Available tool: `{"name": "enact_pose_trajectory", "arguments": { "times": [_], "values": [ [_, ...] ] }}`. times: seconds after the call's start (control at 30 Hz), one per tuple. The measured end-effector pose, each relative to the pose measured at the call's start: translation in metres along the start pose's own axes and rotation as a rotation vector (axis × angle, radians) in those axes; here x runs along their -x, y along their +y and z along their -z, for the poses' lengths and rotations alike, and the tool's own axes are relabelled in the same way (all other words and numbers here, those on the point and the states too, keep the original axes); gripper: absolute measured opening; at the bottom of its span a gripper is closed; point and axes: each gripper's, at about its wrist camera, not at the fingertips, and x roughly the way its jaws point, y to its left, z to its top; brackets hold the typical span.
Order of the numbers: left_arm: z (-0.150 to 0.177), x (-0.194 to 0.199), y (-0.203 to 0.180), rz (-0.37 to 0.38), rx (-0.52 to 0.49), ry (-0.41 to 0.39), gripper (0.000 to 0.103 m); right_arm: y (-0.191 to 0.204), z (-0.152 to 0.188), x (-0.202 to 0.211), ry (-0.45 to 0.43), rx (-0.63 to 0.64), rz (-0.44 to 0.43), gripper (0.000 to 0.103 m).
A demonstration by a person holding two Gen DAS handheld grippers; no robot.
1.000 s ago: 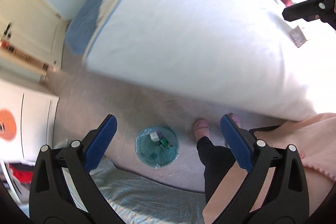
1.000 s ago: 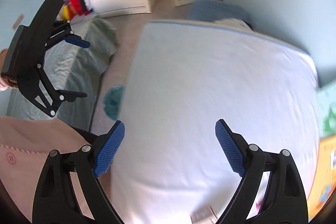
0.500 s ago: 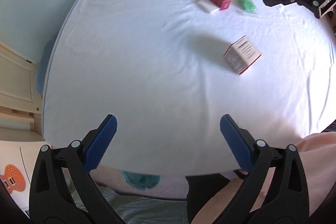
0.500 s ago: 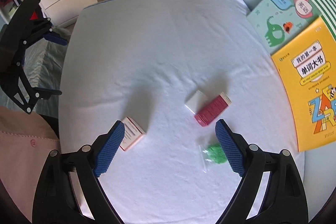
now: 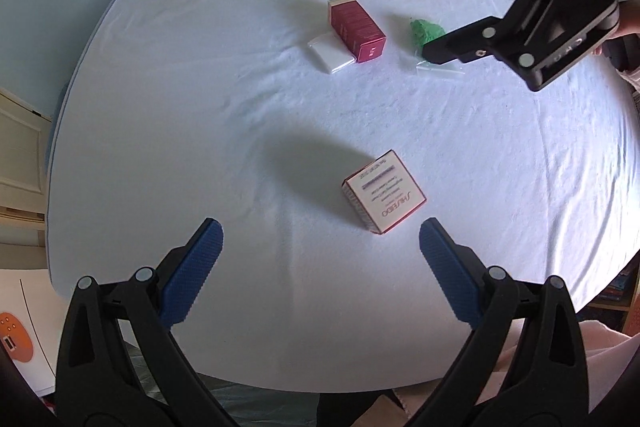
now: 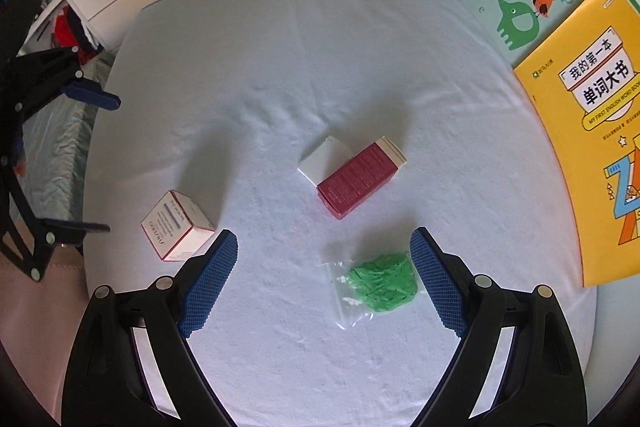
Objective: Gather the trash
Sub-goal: 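Grasp the white-and-red cream box with the left tool while the right tool grasps the red box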
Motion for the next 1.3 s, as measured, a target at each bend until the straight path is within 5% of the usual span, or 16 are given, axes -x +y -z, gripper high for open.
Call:
{"name": "enact_pose_trajectory", "arguments": {
  "times": [0.43, 0.5, 0.57, 0.67, 0.83, 1.3],
  "values": [
    [-0.031, -0.043, -0.020, 0.051, 0.073, 0.033, 0.094, -0.038, -0.033, -0.063, 0.109, -0.074, -0.112, 0.083],
    [-0.031, -0.052, -0.018, 0.054, 0.094, 0.047, 0.084, -0.041, -0.034, -0.068, 0.119, -0.072, -0.117, 0.069],
    [-0.031, -0.061, -0.015, 0.077, 0.114, 0.078, 0.062, -0.045, -0.032, -0.071, 0.133, -0.083, -0.132, 0.053],
    [-0.025, -0.066, -0.014, 0.112, 0.117, 0.094, 0.041, -0.047, -0.029, -0.068, 0.126, -0.093, -0.140, 0.043],
    [-0.014, -0.061, -0.010, 0.106, 0.099, 0.076, 0.040, -0.052, -0.022, -0.057, 0.121, -0.092, -0.113, 0.029],
    [-0.003, -0.023, 0.005, 0.031, 0.039, 0.015, 0.040, -0.041, -0.007, 0.005, 0.044, -0.063, -0.066, 0.028]
  ]
}}
